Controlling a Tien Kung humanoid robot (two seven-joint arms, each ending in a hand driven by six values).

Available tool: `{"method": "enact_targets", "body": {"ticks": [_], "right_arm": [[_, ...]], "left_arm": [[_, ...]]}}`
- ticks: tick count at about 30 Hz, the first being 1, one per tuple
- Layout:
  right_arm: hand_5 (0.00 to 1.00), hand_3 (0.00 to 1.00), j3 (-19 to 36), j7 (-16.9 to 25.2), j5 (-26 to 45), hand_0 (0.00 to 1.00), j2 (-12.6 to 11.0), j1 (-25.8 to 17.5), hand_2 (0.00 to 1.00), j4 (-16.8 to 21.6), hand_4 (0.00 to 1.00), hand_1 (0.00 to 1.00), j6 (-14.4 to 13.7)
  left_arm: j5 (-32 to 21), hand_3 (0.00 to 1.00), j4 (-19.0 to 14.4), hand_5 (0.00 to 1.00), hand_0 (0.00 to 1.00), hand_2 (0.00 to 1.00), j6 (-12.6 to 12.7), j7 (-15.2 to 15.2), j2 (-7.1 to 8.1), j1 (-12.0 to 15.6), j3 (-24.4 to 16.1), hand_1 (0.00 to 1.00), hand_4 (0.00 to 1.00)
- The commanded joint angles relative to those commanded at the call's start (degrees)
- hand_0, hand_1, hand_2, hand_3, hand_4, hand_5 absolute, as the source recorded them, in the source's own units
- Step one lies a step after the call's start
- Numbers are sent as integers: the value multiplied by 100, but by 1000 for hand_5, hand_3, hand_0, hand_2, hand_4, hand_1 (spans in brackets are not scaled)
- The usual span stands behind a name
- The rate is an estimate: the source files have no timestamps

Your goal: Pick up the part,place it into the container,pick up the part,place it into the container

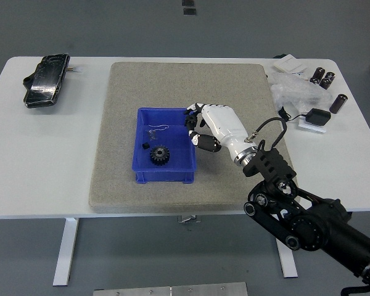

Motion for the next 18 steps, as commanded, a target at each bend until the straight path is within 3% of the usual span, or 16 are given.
{"method": "enact_targets", "body": {"ticks": [3, 4, 9, 10, 18], "right_arm": [[2, 557, -181, -146, -300, 669, 77, 55, 514, -33, 360, 494, 173], [152, 682, -226, -182, -377, 803, 96, 69, 722, -55, 370, 745, 219], [152, 682, -337, -304, -579, 803, 139, 119, 722, -191, 370, 745, 375], [257, 759, -345, -313, -592, 924, 138, 123, 839, -202, 651, 861, 384], [244, 779, -336, -355, -632, 935, 127, 127, 846, -187, 673, 871, 391]], "left_arm": [[10, 618, 0, 200, 666, 628, -1, 2, 0, -4, -6, 657, 703], [14, 619, 0, 200, 666, 628, 0, 4, 0, -5, -10, 657, 703], [18, 619, 0, 200, 666, 628, 2, 14, 1, -3, -16, 657, 703], [17, 619, 0, 205, 666, 629, 2, 14, 2, -2, -15, 657, 706], [54, 619, 0, 206, 666, 628, 0, 15, 7, -7, -41, 657, 705]]}}
